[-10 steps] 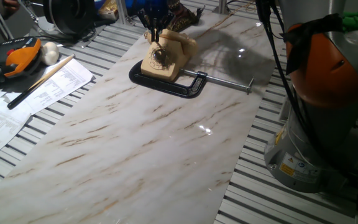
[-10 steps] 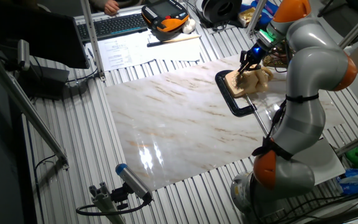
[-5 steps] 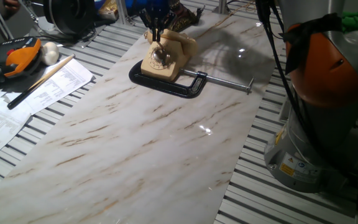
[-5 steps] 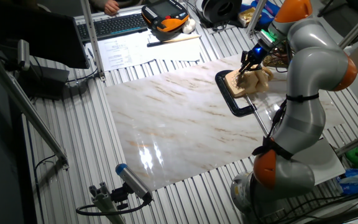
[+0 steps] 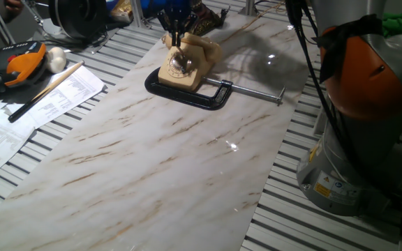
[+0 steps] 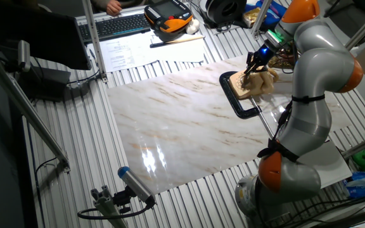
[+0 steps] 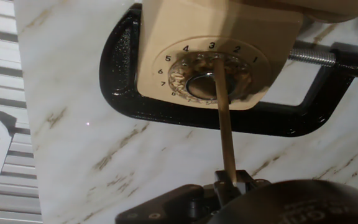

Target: Dial a number on an old rotary phone

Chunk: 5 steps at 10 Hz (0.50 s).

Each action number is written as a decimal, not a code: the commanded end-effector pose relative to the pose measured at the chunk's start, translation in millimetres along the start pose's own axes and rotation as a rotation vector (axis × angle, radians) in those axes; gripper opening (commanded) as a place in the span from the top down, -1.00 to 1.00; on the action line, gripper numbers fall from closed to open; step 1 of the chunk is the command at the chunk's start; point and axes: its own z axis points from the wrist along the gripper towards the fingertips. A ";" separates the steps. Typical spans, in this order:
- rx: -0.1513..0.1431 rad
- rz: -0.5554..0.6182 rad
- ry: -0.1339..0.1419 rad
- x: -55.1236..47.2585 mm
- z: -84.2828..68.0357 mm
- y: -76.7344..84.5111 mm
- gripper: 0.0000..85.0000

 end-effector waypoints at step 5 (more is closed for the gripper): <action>-0.012 0.019 0.018 1.5 3.1 -10.5 1.00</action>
